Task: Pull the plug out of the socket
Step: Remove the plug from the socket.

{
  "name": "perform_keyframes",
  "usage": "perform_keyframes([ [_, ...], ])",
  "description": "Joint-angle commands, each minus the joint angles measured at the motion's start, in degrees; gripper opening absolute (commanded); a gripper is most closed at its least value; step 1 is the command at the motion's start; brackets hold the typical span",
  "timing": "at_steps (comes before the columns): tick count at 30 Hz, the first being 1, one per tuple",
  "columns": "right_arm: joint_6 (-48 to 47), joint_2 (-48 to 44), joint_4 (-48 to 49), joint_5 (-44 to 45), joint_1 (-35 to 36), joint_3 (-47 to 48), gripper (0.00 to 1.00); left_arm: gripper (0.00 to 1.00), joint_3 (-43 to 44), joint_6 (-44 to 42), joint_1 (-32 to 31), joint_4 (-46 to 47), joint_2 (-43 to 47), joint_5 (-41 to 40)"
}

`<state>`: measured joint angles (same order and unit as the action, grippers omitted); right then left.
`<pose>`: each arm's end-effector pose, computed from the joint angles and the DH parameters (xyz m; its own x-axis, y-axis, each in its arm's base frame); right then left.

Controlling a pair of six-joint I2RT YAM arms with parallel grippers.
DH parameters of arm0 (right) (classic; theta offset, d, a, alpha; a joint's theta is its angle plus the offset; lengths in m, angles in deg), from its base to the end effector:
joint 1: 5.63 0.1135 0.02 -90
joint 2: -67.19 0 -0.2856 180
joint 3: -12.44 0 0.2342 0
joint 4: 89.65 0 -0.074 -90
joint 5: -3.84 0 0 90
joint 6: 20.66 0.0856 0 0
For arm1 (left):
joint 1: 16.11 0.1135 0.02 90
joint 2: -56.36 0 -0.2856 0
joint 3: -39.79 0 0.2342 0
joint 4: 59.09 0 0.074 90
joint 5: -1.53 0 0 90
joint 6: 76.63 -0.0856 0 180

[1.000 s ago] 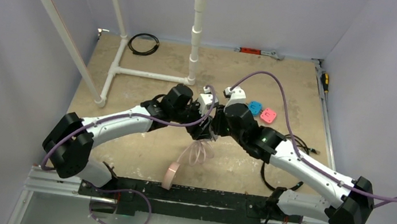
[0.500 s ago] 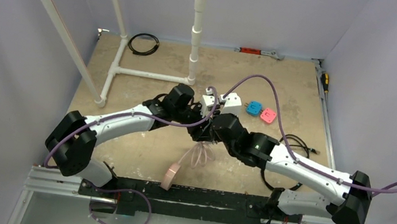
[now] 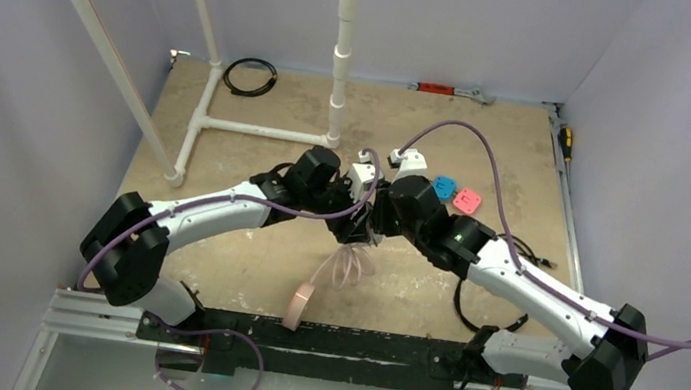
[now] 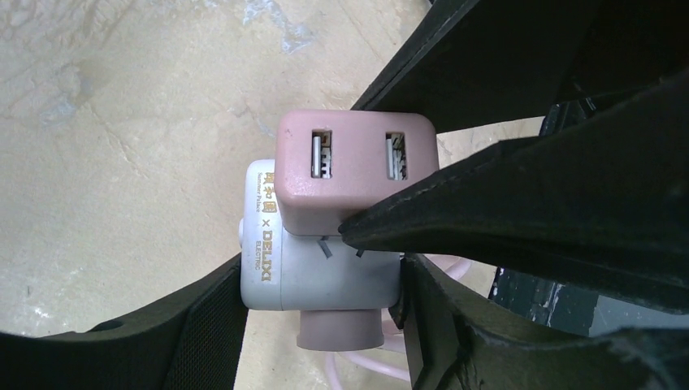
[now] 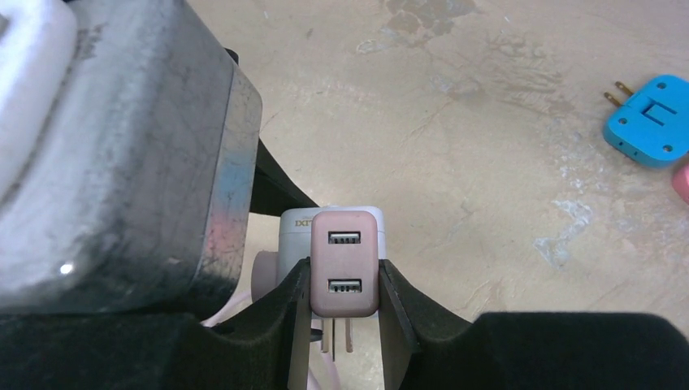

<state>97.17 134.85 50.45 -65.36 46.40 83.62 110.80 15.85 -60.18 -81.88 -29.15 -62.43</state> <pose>0.1896 0.1935 0.3007 -0.5846 -0.0398 -0.8103 -0.3258 0.9262 0.1896 0.2213 -0.2666 0.2482 -0.4728 0.4036 -0.7833 0.8562 0.4205 -0.3001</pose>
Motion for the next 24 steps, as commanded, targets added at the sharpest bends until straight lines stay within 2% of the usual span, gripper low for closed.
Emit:
perform_keyframes([
  [1, -1.73, 0.37, 2.87, -4.96, -1.90, 2.73, 0.00, 0.00, 1.05, -1.25, 0.22, -3.37, -0.79, -6.35],
  [5, -1.09, -0.37, 4.75, -6.20, -1.94, 1.70, 0.00, 0.00, 1.13, -1.03, 0.17, -3.27, -0.79, -5.94],
  [11, -0.07, -1.49, 3.70, -1.56, -0.68, 1.69, 0.00, 0.00, 1.54, 0.12, 0.99, -3.04, -1.64, -5.01],
  [24, 3.54, -2.26, 1.17, 15.87, 13.00, 1.76, 0.00, 0.00, 2.20, 1.79, 3.19, -3.13, -3.52, -2.46],
])
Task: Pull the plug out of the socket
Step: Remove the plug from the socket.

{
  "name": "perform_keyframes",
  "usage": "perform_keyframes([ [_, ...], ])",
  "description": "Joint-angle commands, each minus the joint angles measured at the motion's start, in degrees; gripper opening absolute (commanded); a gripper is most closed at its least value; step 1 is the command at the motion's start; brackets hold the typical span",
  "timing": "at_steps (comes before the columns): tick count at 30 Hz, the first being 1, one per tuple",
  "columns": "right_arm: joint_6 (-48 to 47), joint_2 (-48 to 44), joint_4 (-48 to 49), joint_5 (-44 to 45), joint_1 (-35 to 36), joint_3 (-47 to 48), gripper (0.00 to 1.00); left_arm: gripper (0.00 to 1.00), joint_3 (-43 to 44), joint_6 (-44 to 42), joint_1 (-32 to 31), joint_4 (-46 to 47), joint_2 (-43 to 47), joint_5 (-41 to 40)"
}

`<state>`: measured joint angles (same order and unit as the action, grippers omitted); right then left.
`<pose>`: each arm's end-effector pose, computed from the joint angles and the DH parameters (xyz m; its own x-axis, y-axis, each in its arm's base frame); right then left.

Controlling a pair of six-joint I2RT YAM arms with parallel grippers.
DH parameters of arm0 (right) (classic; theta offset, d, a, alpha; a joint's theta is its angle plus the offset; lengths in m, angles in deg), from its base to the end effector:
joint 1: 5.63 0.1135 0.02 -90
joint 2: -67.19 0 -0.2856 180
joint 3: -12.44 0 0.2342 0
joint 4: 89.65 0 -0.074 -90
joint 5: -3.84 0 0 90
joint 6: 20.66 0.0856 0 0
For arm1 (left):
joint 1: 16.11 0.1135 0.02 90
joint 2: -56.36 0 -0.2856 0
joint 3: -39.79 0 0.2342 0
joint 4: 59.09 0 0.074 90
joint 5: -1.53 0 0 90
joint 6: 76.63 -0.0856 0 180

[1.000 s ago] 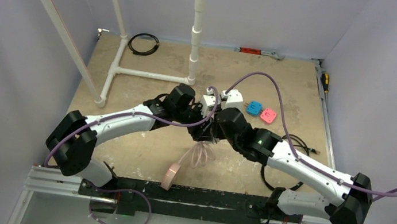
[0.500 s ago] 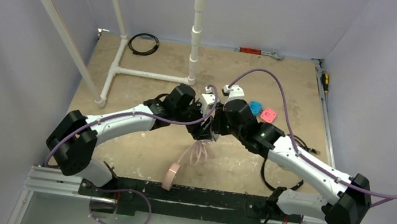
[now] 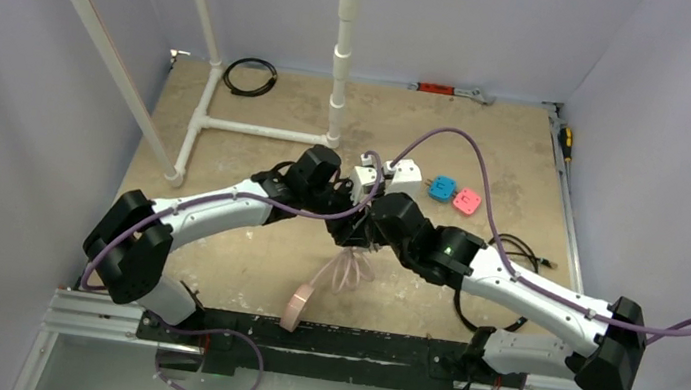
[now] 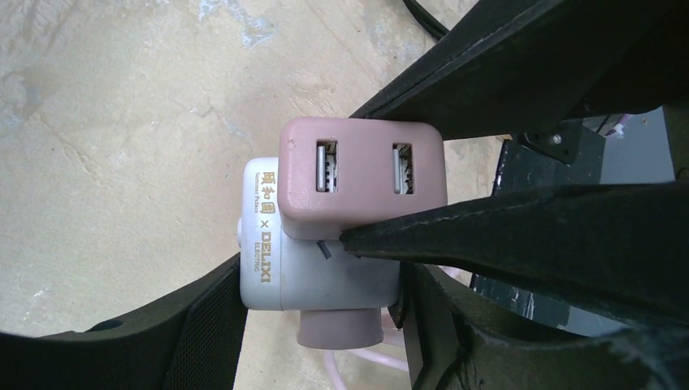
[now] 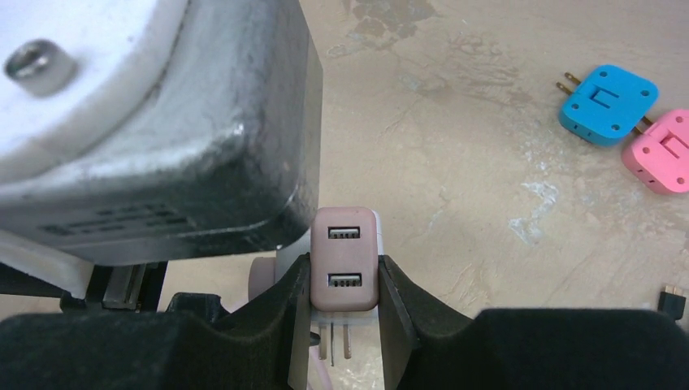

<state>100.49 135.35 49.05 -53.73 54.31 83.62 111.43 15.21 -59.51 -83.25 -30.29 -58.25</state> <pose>0.1712 0.2041 0.3003 -0.5344 -0.0517 -0.8437 -0.2842 0.9510 0.1217 0.2205 -0.2678 0.2445 -0.4869 0.4222 -0.7647 0.8620 0.3735 -0.3426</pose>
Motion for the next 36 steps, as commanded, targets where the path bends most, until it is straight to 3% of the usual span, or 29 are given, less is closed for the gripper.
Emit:
perform_keyframes([
  [1, -0.15, -2.51, 2.37, 4.65, 5.63, 1.84, 0.00, 0.00, 1.56, 2.50, 2.58, -1.75, -2.46, -6.64],
  [11, 2.31, -4.41, 0.17, 2.11, 4.62, 2.62, 0.00, 0.00, 1.13, 1.56, 2.55, -1.95, -1.83, -6.83],
  [19, -1.43, -6.28, 6.02, -13.14, -8.18, -1.03, 0.00, 0.00, 0.70, 1.15, 2.35, -1.58, -1.34, -6.32],
  [25, -2.11, -5.92, 8.43, -20.25, -13.37, -3.07, 0.00, 0.00, 0.69, 1.05, 2.31, -1.68, -1.26, -6.53],
  [29, -1.49, -6.72, 8.79, -21.62, -13.97, -3.09, 0.00, 0.00, 0.78, 1.60, 2.42, -1.76, -1.35, -6.85],
  [36, -2.66, -9.49, 7.11, -15.71, -12.65, -2.09, 0.00, 0.00, 1.57, 2.83, 3.07, -2.32, -3.60, -6.22],
])
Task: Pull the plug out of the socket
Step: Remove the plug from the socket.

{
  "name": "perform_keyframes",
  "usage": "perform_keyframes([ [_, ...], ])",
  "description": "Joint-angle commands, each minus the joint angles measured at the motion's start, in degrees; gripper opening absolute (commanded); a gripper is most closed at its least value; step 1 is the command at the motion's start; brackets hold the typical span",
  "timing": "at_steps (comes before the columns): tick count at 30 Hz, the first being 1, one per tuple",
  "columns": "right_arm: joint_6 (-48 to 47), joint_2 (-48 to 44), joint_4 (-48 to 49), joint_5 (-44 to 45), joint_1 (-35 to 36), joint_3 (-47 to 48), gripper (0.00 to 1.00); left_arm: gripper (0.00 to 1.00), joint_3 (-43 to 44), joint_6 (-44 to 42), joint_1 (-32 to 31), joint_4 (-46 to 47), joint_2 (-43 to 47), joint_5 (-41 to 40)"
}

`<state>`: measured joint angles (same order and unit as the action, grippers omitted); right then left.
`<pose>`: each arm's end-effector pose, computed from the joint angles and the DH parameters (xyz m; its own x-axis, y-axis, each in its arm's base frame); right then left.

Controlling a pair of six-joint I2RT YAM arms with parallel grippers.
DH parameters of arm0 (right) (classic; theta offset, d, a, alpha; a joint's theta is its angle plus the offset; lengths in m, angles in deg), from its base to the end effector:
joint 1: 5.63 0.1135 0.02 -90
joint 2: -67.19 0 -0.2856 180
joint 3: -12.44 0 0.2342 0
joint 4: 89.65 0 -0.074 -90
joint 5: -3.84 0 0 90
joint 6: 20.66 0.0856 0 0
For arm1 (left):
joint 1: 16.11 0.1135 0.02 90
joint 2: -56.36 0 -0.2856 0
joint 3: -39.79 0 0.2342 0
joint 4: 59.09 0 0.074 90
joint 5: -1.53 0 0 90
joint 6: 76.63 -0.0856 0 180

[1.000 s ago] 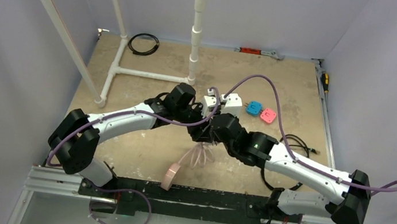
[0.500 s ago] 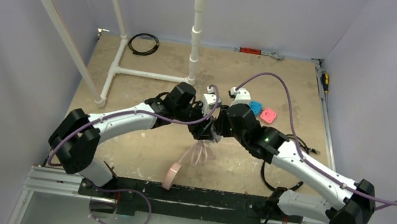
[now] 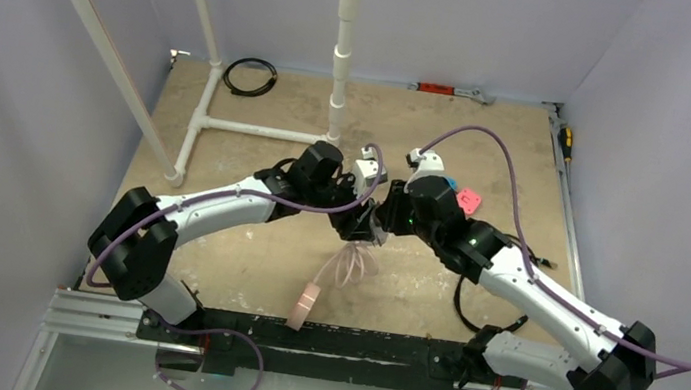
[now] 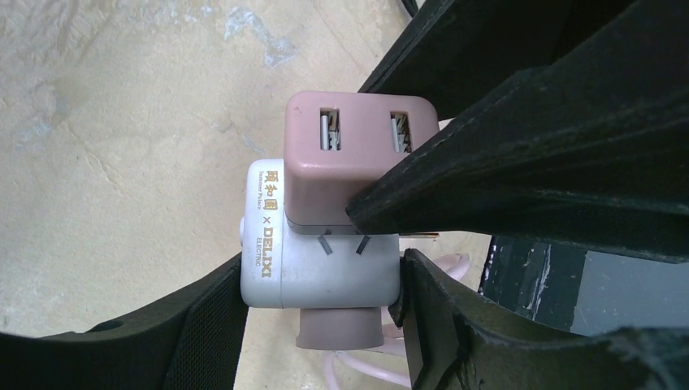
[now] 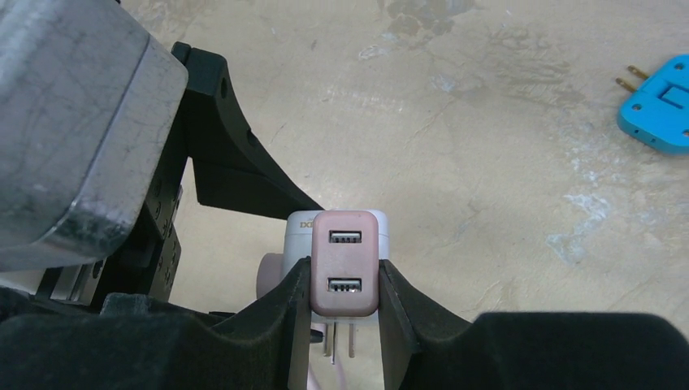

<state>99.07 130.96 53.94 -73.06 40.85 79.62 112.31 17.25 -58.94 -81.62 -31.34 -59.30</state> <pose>0.1928 0.1748 0.2979 -0.6110 0.0580 -0.7895 -0.3136 0.8980 0.3087 0.2300 -0.2701 0.2466 -0.5069 0.3893 -0.7691 0.8440 0.4055 -0.3510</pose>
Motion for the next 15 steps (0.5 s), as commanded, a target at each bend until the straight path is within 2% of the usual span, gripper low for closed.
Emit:
perform_keyframes([
  [1, -1.26, -5.26, 1.67, 4.83, 1.47, 2.21, 0.00, 0.00, 0.73, 0.92, 2.59, -3.89, -2.70, -5.04],
  [6, -1.34, -5.62, 0.10, 11.43, 6.77, 3.30, 0.00, 0.00, 0.65, 1.60, 3.47, -3.50, -3.13, -4.05],
  [8, -1.35, -4.88, -1.68, 17.36, 11.61, 4.77, 0.00, 0.00, 0.69, 2.39, 4.42, -3.28, -3.82, -2.92],
  [15, -1.53, -3.94, -3.27, 22.00, 17.55, 5.60, 0.00, 0.00, 0.25, 3.70, 6.00, -2.11, -4.07, -0.89],
])
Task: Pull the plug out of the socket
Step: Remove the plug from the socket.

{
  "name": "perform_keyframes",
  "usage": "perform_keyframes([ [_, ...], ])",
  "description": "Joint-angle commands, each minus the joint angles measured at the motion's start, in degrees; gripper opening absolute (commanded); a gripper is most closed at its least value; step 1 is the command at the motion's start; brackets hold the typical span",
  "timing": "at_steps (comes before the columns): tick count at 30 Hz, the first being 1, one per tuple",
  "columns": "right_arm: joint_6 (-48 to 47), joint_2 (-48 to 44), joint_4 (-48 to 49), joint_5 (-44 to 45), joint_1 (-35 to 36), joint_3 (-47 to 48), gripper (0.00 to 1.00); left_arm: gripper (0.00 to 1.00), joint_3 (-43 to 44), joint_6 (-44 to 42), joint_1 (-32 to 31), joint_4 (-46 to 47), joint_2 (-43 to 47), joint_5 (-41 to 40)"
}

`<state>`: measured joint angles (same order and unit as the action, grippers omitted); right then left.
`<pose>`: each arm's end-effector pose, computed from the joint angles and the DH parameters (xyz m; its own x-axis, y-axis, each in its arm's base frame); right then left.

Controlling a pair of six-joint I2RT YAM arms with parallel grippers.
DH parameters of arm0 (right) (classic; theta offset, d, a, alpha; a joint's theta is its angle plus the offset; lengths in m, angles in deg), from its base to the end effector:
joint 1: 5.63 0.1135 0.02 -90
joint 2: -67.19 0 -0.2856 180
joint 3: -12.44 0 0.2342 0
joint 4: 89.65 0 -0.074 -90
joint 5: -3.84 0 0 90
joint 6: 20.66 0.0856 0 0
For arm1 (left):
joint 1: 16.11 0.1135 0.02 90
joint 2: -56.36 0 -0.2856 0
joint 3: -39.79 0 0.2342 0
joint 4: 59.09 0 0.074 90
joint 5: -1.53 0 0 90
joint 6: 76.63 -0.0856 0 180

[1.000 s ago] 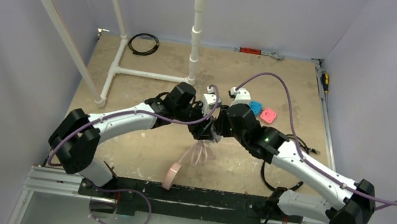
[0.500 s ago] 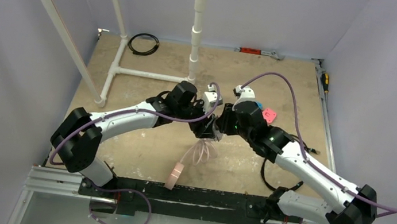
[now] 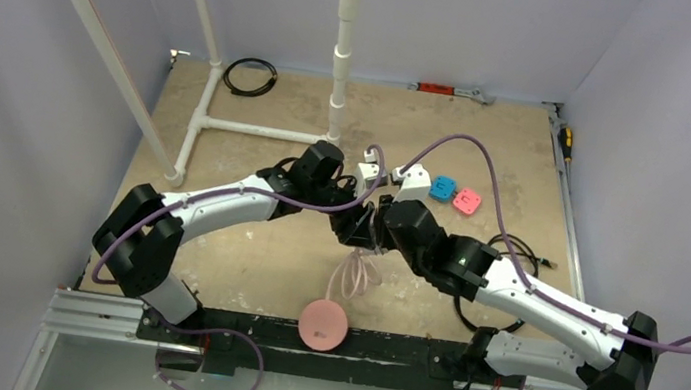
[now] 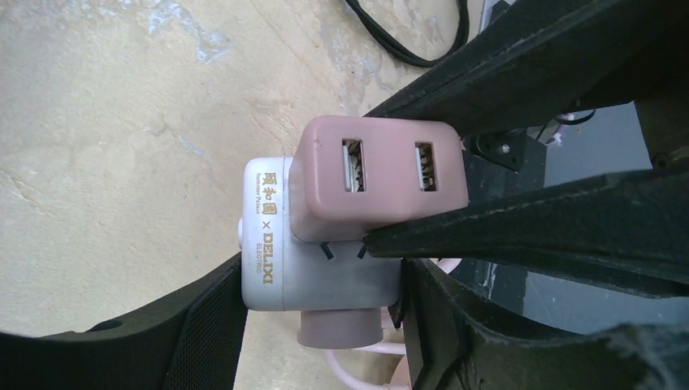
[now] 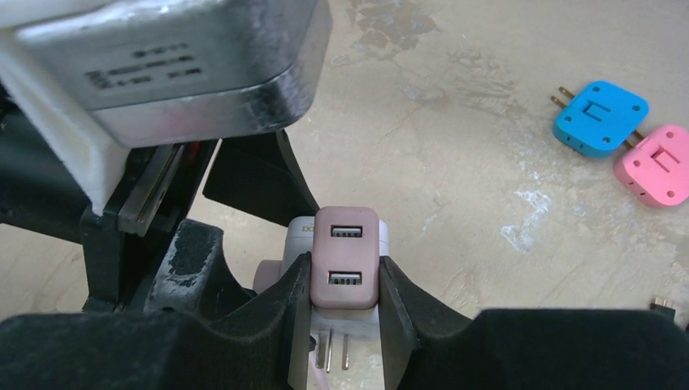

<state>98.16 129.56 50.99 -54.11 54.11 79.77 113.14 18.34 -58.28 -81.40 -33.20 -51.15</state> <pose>0.1611 0.1860 0.3040 -0.4960 -0.0393 -0.8674 -0.3109 0.9408 0.1351 0.2274 -0.2760 0.2452 -0.5366 0.3931 -0.7467 0.8421 0.3062 -0.4439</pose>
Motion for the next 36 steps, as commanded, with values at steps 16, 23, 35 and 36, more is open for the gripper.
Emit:
perform_keyframes([
  [16, -0.33, -0.34, 0.97, -8.33, -6.01, 6.82, 0.00, 0.00, -0.58, -1.51, 2.60, -4.53, 0.35, -14.13],
  [23, -0.96, 1.68, 2.29, -12.14, -9.80, 7.11, 0.00, 0.00, -0.57, -1.46, 2.41, -4.53, 0.91, -13.68],
  [35, -0.45, 2.01, 1.28, -10.66, -9.83, 6.55, 0.00, 0.00, -0.58, -0.58, 2.48, -4.07, 1.98, -13.49],
  [36, -0.36, 1.71, 1.12, -10.47, -9.80, 6.37, 0.00, 0.00, -0.66, -0.58, 2.55, -3.96, 2.05, -13.58],
])
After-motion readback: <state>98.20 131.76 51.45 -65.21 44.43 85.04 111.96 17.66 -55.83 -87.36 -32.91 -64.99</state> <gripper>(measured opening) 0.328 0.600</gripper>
